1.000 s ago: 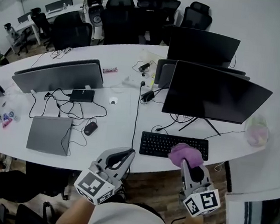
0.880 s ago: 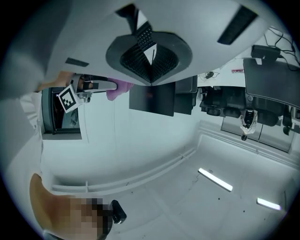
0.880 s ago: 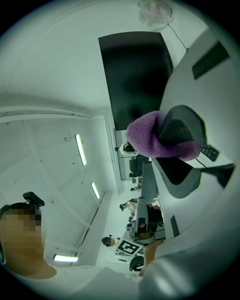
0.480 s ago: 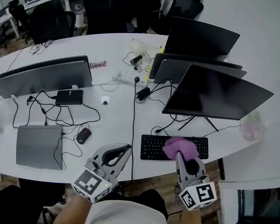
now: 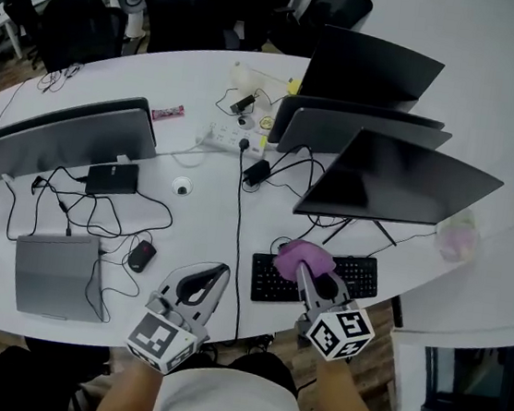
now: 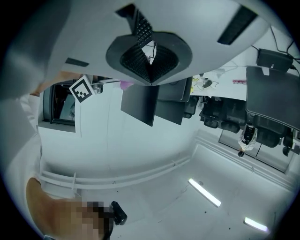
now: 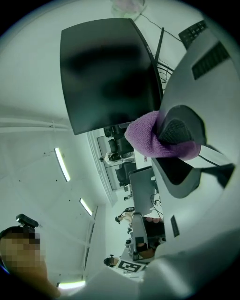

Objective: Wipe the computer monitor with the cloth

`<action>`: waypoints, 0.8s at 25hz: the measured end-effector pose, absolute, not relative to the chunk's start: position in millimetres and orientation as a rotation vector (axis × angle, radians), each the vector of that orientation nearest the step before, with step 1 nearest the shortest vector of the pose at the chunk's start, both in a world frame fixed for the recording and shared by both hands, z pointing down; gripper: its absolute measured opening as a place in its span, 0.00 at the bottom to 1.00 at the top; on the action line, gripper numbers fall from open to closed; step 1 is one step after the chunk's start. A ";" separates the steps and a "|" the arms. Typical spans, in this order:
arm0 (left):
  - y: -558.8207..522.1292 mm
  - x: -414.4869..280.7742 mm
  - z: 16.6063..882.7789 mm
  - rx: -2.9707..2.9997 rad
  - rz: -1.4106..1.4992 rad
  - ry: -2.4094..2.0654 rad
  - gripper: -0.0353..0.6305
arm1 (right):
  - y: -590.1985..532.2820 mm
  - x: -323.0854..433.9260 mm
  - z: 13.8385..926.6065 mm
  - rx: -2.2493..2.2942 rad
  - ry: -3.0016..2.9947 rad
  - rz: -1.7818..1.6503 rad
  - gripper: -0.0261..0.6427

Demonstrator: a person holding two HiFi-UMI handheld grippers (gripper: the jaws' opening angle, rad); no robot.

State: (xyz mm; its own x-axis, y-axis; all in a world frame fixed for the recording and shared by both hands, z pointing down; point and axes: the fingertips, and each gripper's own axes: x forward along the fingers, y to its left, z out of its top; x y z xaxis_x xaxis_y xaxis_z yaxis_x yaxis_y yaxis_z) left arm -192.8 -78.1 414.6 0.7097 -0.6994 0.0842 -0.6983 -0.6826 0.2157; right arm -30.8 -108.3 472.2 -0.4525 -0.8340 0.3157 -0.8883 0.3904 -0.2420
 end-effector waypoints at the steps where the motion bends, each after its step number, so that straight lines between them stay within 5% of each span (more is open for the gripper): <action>1: -79.6 -192.1 415.5 2.683 -0.011 -1.113 0.06 | -113.1 -32.4 476.1 1.555 -2.496 0.590 0.13; 20: -98.7 -200.9 446.9 2.545 0.037 -1.122 0.06 | -223.8 -45.3 604.1 1.698 -2.284 1.002 0.13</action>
State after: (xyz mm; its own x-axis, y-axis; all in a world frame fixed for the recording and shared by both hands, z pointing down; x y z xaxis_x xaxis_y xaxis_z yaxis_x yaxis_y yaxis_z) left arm -200.9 -98.7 446.9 0.6846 -0.7099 0.1654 -0.7192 -0.6209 0.3118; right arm -45.3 -223.8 604.1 -0.3612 -0.8078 0.4658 -0.8899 0.1493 -0.4310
